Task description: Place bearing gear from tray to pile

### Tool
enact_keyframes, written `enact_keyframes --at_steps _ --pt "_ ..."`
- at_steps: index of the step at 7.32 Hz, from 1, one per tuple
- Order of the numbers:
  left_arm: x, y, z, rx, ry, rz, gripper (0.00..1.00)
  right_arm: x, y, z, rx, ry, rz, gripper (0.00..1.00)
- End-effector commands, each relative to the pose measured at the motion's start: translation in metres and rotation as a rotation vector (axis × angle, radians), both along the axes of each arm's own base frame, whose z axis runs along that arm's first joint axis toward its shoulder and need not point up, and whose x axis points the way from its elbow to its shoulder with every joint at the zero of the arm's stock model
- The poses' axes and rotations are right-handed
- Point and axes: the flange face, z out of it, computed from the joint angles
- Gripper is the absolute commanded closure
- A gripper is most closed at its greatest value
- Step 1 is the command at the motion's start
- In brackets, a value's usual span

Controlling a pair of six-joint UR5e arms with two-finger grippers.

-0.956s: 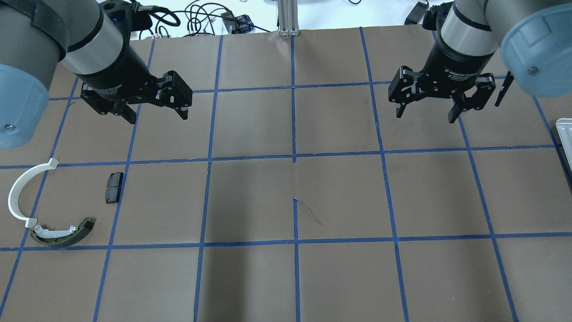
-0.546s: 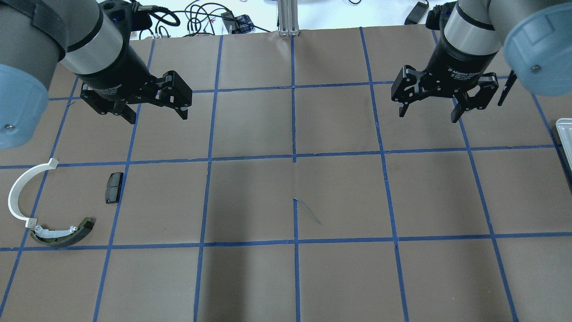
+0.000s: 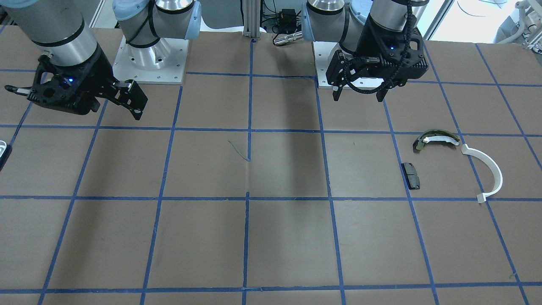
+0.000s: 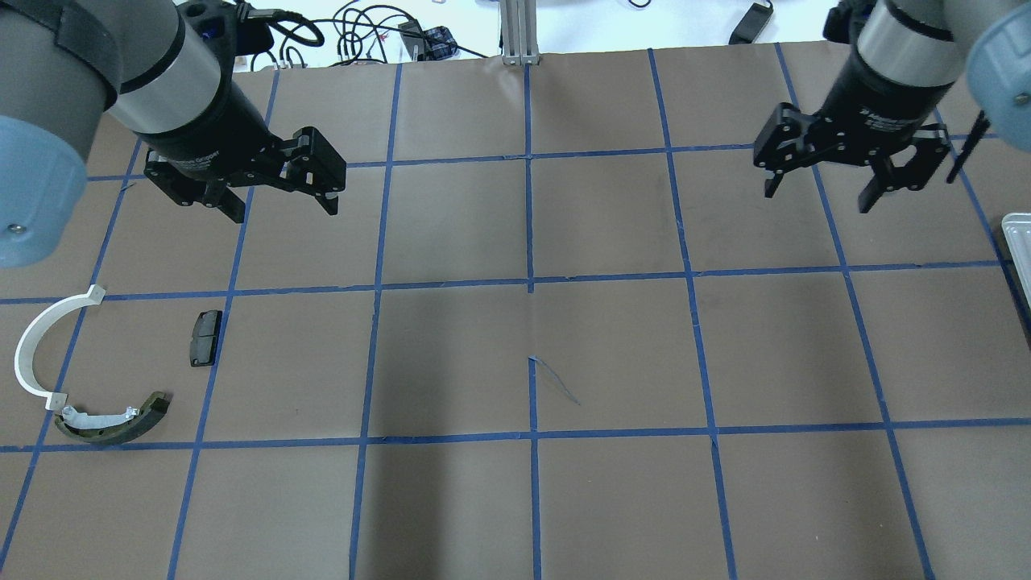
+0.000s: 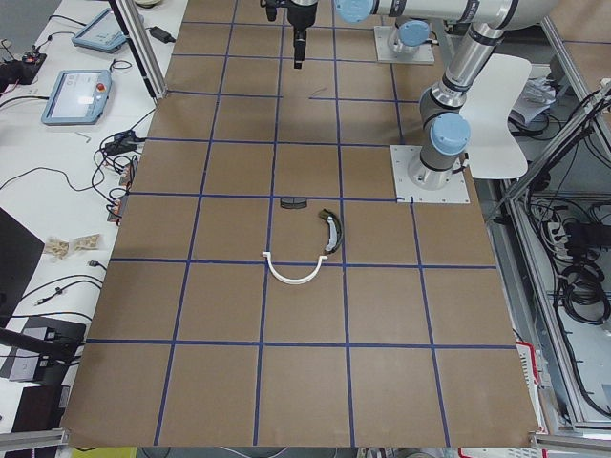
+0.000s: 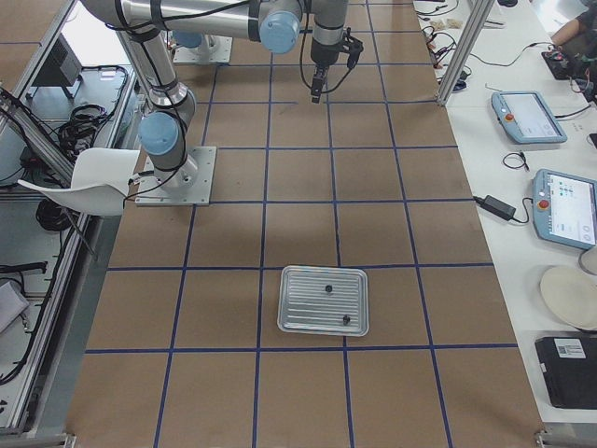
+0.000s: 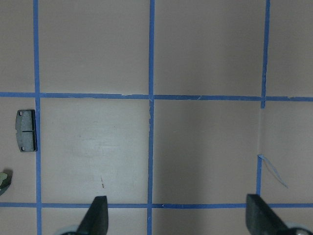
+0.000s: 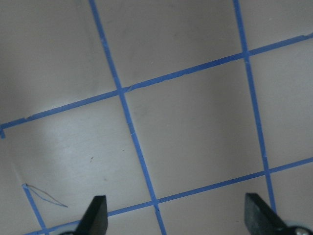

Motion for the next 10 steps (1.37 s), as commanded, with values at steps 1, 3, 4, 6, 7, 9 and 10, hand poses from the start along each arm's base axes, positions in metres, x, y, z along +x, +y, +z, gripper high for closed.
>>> enact_keyframes --at_steps 1,3,4,6,7,9,10 --pt "0.001 0.001 0.002 -0.004 0.000 0.001 0.00 -0.112 -0.008 -0.016 0.024 0.004 -0.003 0.00" --pt "0.001 0.002 0.003 -0.005 -0.002 0.001 0.00 -0.172 -0.004 -0.023 0.011 0.010 0.007 0.00" --pt "0.000 0.003 0.003 -0.004 -0.002 0.000 0.00 -0.203 -0.004 -0.031 0.001 0.008 0.068 0.00" --pt "0.001 0.005 0.004 -0.004 -0.002 0.001 0.00 -0.275 -0.003 -0.062 -0.004 -0.004 0.138 0.00" --pt "0.001 0.005 0.004 -0.004 -0.002 0.001 0.00 -0.289 -0.005 -0.070 -0.001 -0.014 0.211 0.00" --pt "0.001 0.005 0.005 -0.004 -0.002 0.001 0.00 -0.349 -0.023 -0.107 -0.086 0.087 0.270 0.00" --pt "0.001 0.006 0.005 -0.004 -0.002 0.001 0.00 -0.375 -0.027 -0.138 -0.084 0.086 0.294 0.00"
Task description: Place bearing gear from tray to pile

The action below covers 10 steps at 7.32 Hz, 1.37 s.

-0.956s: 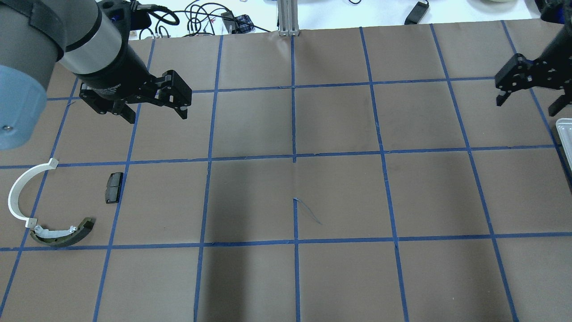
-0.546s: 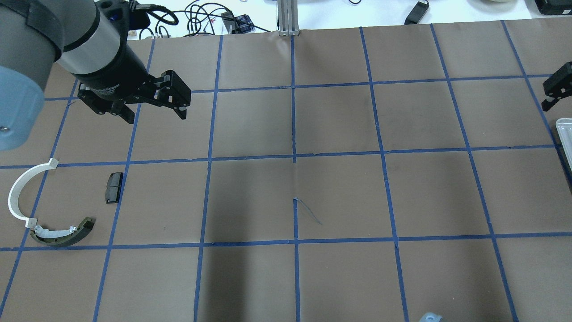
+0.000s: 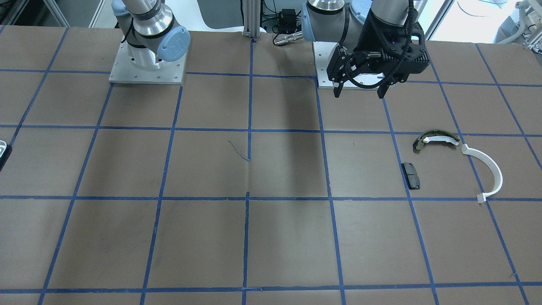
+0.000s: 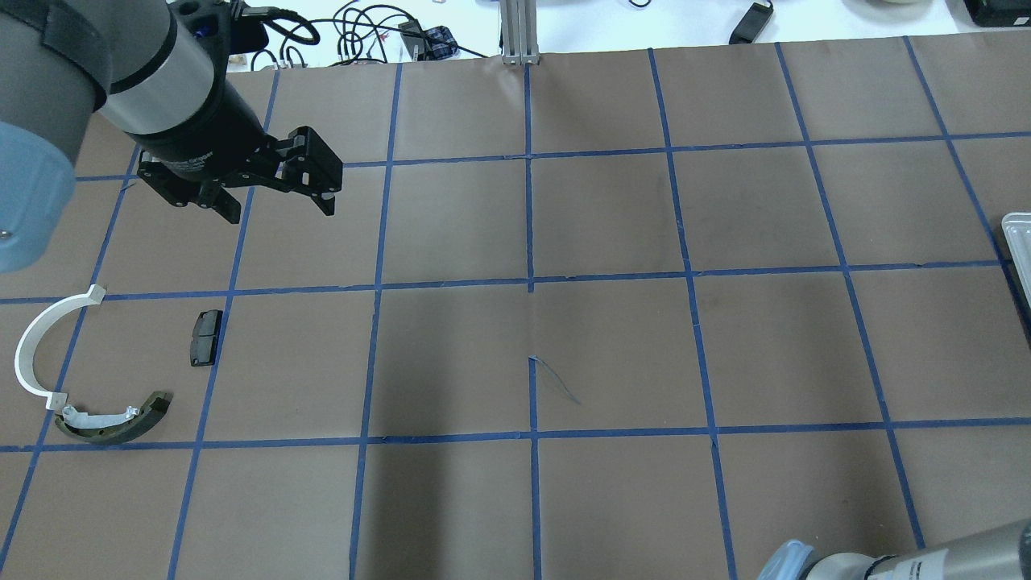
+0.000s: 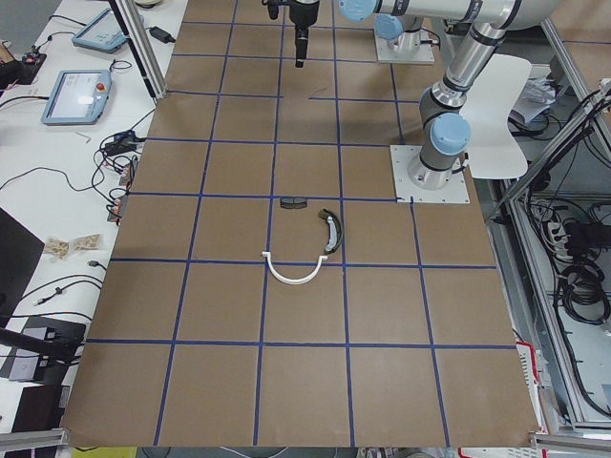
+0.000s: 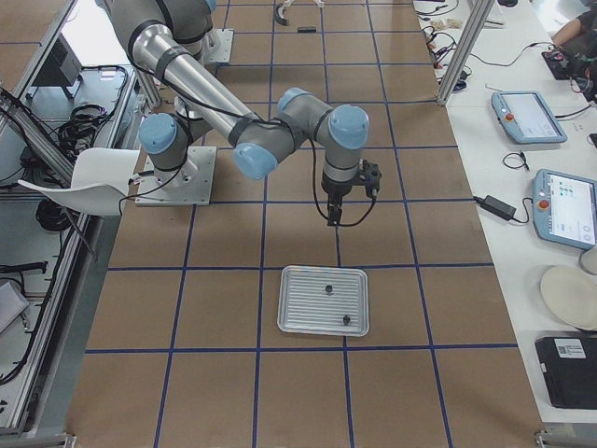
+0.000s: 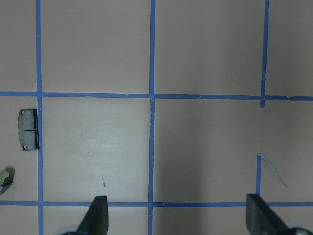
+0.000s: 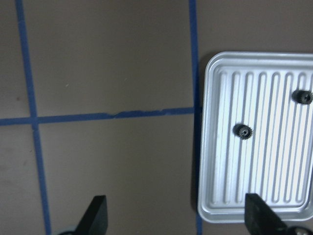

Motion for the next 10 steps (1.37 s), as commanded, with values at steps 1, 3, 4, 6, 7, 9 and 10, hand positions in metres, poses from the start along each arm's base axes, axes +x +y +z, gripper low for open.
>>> enact_keyframes --at_steps 1,3,4,6,7,9,10 --pt "0.000 0.001 0.000 0.000 0.000 0.000 0.00 -0.054 -0.006 -0.060 -0.010 0.016 0.026 0.00" --pt "0.000 0.001 0.001 -0.001 0.000 0.000 0.00 -0.086 0.001 -0.093 0.039 0.048 0.033 0.00" --pt "0.000 0.001 0.001 -0.001 0.000 0.000 0.00 -0.094 -0.004 -0.105 0.024 0.071 0.061 0.00" --pt "0.000 0.001 0.001 -0.001 0.000 0.000 0.00 -0.102 -0.005 -0.138 0.050 0.040 0.057 0.01" --pt "0.000 0.002 0.002 -0.003 0.000 0.000 0.00 -0.105 -0.004 -0.147 0.058 0.031 0.046 0.10" --pt "0.000 0.002 0.002 -0.003 0.000 0.000 0.00 -0.108 -0.007 -0.166 0.055 0.036 0.046 0.15" --pt "0.000 0.002 0.002 -0.004 0.000 0.000 0.00 -0.110 -0.009 -0.173 0.051 0.041 0.046 0.17"
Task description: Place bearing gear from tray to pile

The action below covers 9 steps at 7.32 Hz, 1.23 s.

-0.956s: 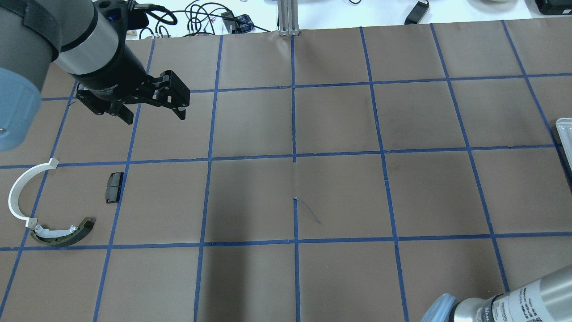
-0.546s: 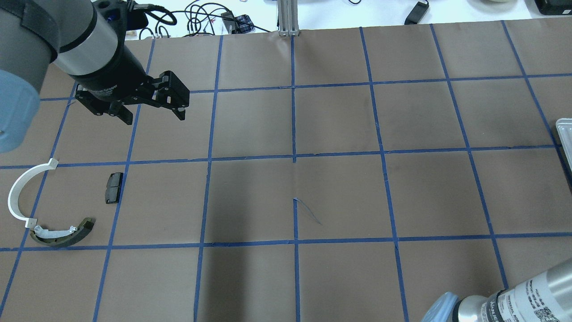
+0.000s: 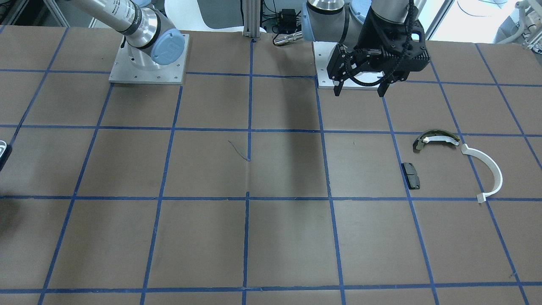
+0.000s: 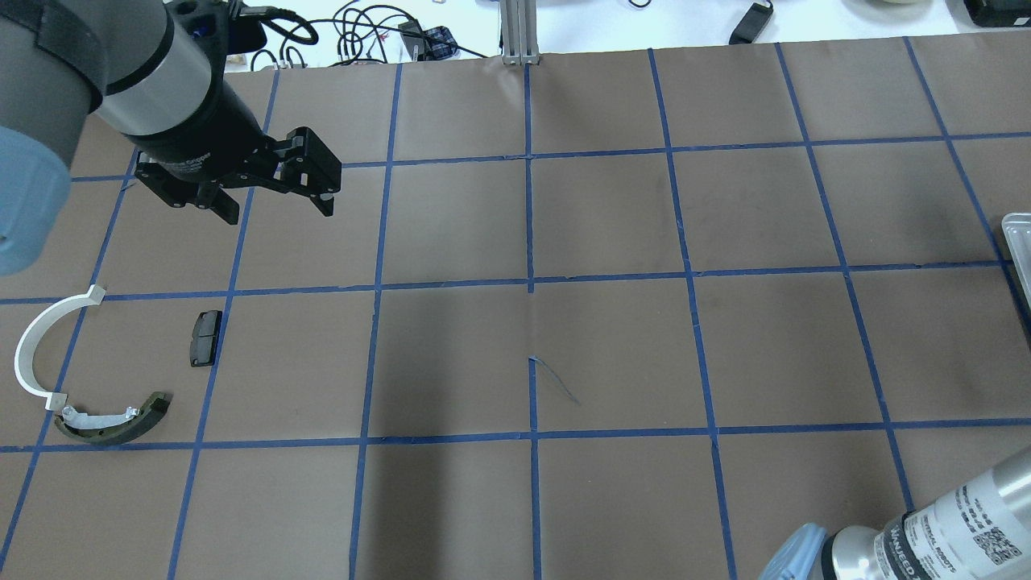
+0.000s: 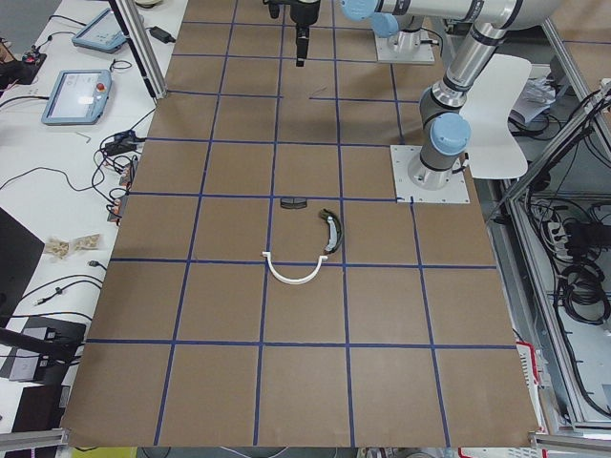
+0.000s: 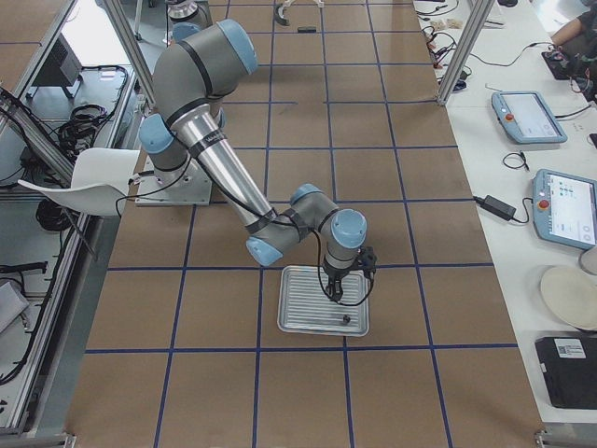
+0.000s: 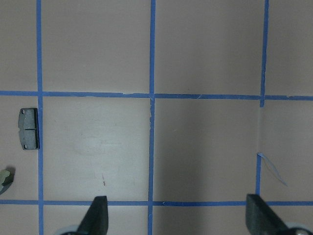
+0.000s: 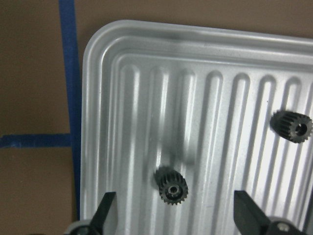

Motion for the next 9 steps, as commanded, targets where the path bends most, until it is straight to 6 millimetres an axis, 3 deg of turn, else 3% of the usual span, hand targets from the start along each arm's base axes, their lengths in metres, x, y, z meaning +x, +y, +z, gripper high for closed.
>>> enact_keyframes --at_steps 1,2,4,7,9 --pt "0.0000 -0.0001 -0.0004 0.001 0.000 0.000 0.00 -0.0028 -0.0021 -0.0112 -0.004 0.005 -0.003 0.19" --pt "0.0000 -0.0001 -0.0004 0.001 0.000 0.000 0.00 -0.0028 -0.0021 -0.0112 -0.004 0.005 -0.006 0.25" --pt "0.0000 0.0004 0.0003 -0.001 0.000 0.000 0.00 -0.0025 -0.0017 -0.0119 -0.002 0.005 -0.011 0.49" --pt "0.0000 -0.0001 -0.0004 0.001 0.000 0.000 0.00 -0.0019 -0.0010 -0.0152 0.003 0.001 -0.011 0.66" --pt "0.0000 0.0000 -0.0005 0.002 0.000 0.000 0.00 -0.0039 0.0021 -0.0132 0.034 0.021 -0.009 1.00"
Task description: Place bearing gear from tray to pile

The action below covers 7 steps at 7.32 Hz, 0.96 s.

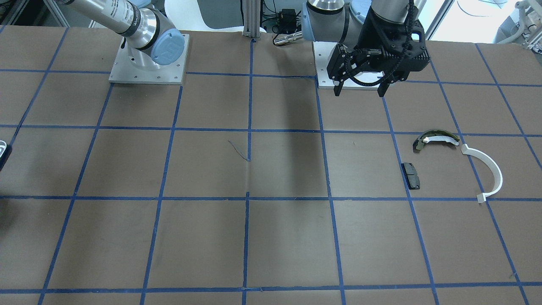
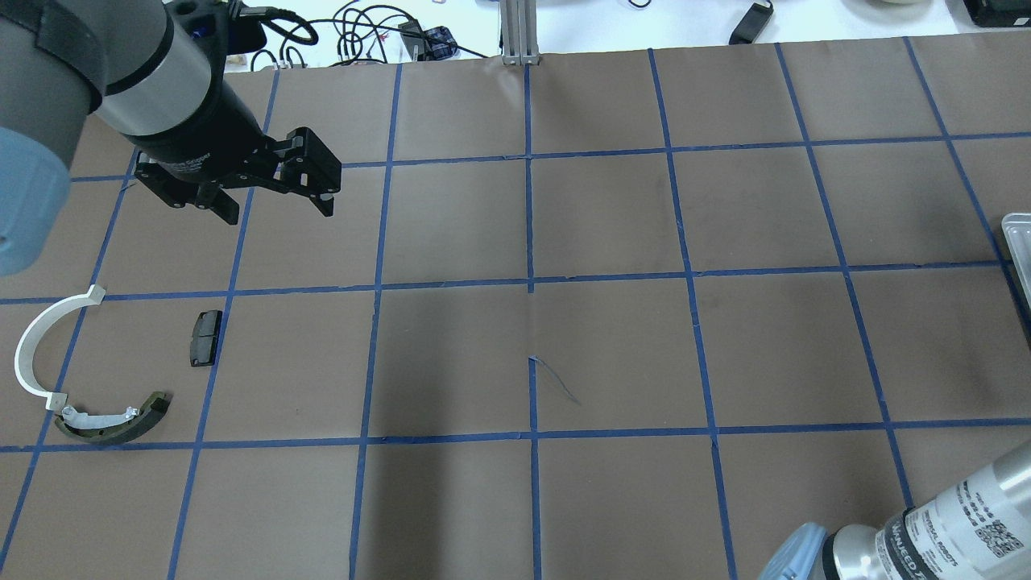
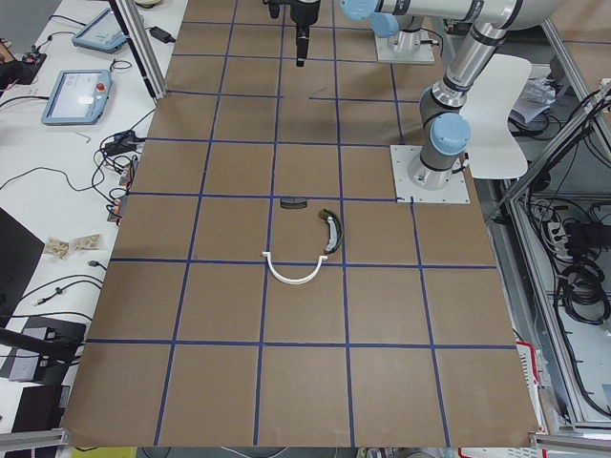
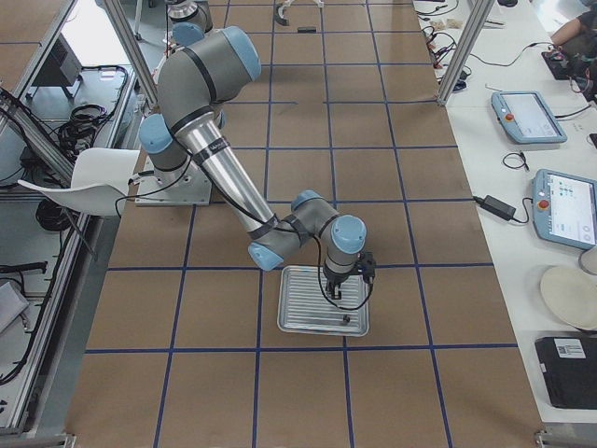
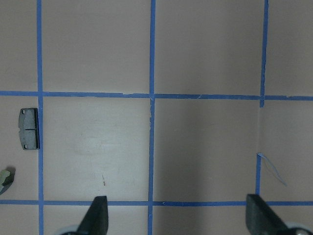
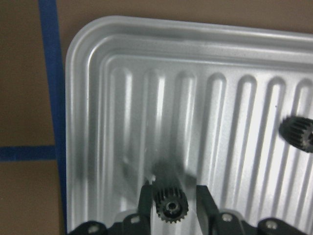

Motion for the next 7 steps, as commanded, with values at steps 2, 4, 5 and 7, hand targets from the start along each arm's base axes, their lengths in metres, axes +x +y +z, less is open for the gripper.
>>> enact_keyframes --at_steps 2,4,5,7 --pt "0.000 0.001 0.000 0.000 0.000 0.000 0.00 0.001 0.002 0.016 0.018 0.026 0.003 1.00" --pt "0.000 0.001 0.001 -0.002 0.000 0.000 0.00 0.047 0.003 0.086 0.018 -0.019 -0.006 1.00" --pt "0.000 0.001 0.001 -0.002 0.000 0.000 0.00 0.092 -0.007 0.117 0.025 -0.028 -0.007 1.00" --pt "0.000 0.001 0.001 -0.002 0.000 0.000 0.00 0.198 -0.039 0.135 0.019 -0.085 -0.084 1.00"
